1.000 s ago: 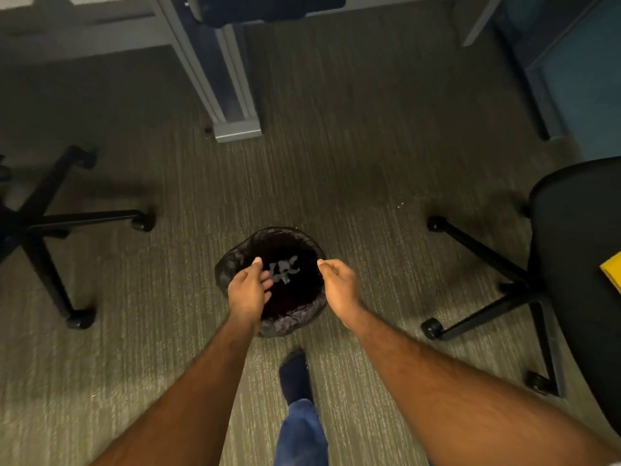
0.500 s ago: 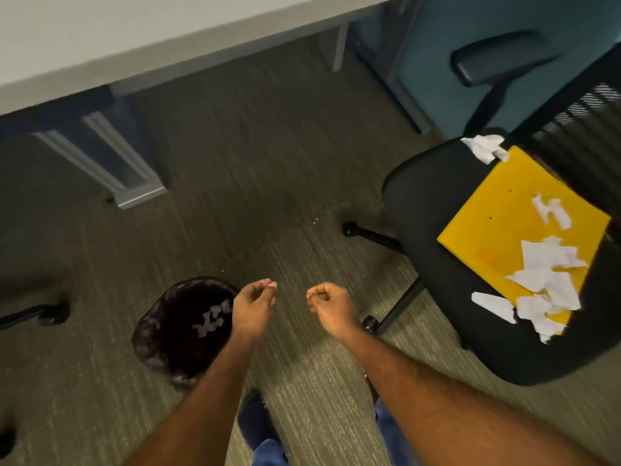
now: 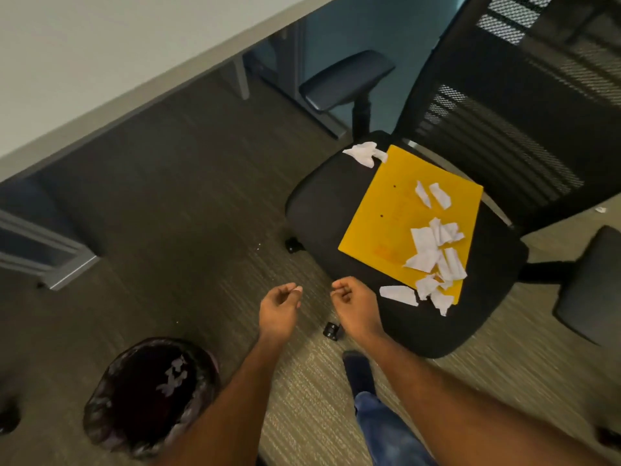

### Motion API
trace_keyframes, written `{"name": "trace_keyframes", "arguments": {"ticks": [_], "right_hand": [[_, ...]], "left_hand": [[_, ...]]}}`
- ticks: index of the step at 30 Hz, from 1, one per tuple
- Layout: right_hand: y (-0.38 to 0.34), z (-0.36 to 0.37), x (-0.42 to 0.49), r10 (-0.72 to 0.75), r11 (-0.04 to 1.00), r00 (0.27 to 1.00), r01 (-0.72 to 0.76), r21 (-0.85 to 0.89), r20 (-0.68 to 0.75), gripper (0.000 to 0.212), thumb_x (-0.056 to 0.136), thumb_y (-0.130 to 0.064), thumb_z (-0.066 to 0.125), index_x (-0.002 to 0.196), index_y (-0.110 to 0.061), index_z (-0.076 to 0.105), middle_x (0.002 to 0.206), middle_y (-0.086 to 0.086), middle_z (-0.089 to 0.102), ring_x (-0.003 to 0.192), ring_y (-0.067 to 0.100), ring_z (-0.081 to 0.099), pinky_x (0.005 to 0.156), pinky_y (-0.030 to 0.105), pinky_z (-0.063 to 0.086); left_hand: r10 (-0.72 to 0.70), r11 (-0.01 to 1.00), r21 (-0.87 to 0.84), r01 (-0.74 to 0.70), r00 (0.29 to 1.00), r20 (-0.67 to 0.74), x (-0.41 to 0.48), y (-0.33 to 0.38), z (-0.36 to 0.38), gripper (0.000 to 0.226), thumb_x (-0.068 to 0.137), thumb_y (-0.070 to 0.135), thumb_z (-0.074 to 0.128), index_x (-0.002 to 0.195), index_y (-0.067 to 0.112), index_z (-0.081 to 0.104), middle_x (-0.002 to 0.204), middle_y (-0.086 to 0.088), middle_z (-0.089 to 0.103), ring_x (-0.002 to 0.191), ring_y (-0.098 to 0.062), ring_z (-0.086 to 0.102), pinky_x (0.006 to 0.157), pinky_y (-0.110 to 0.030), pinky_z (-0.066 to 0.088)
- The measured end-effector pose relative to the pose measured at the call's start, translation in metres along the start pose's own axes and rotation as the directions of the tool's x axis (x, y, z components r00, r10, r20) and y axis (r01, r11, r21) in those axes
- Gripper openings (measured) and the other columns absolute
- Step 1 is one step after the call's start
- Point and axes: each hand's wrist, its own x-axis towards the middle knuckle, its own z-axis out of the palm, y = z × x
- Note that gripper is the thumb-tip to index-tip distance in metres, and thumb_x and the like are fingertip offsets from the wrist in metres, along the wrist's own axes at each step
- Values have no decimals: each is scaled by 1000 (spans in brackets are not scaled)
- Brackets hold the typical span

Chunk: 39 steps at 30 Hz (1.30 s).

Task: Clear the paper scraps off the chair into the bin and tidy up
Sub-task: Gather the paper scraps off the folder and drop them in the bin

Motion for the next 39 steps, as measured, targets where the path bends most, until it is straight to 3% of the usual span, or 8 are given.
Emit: {"name": "trace_keyframes", "arguments": {"ticks": [3,6,10,12,16,24,31,39], "right_hand": [[18,-33,2,7,1000,996,-9,-22,-87,17,83,-6,63,95,-17,64,80,-5,61,71,12,59,72,34,54],[34,-61,3,17,999,986,-23,-36,-165,16,84,-8,62,97,-17,65,83,-5,62,74,15,61,70,34,54],[52,-97,10,5,996,962,-28,-79,-274,15,85,-11,65,100,-14,64,96,1,63,88,18,60,75,31,49],[60,-111,14,-14,990,955,-29,-139,-297,20,83,-14,68,103,-13,64,104,5,60,97,20,57,80,28,46],[75,-133,20,18,960,931,-118,-255,-363,38,76,-30,74,109,-19,60,113,6,51,105,25,51,87,41,50],[96,-143,18,148,942,923,-241,-234,-356,57,71,-53,76,114,-22,54,116,6,46,110,29,49,83,39,48],[103,-137,24,193,942,935,-261,-209,-297,44,81,-40,71,116,-26,49,122,5,47,106,27,55,78,37,50],[108,-139,27,177,964,939,-226,-140,-297,29,86,-18,65,114,-21,58,117,5,55,97,23,62,81,40,57]], "left_hand": [[-1,999,46,-2,998,57,-2,0,37,9,92,12,64,100,10,63,91,-5,62,75,-10,56,71,-28,50],[7,987,157,-25,993,118,-4,-2,71,9,90,15,68,98,14,64,97,-6,67,89,-18,62,95,-44,52],[73,911,382,-154,973,219,-8,0,110,25,89,19,69,112,10,64,103,-4,68,101,-20,65,94,-32,51],[135,797,530,-289,941,310,-9,2,127,31,89,23,69,118,12,63,108,-4,66,101,-17,63,90,-30,51],[196,544,669,-507,852,486,-8,-1,155,43,84,32,72,122,18,57,121,-3,53,112,-21,55,97,-38,49],[183,80,784,-615,782,595,-9,-7,186,62,74,44,77,124,25,47,129,-4,43,123,-26,42,93,-43,45],[86,-44,808,-588,803,590,-4,-9,194,49,83,35,73,123,24,47,128,-4,44,114,-27,53,88,-43,50],[105,-32,790,-613,784,612,-5,-6,198,31,87,28,65,114,21,53,118,-3,56,107,-28,60,81,-41,49]]}}
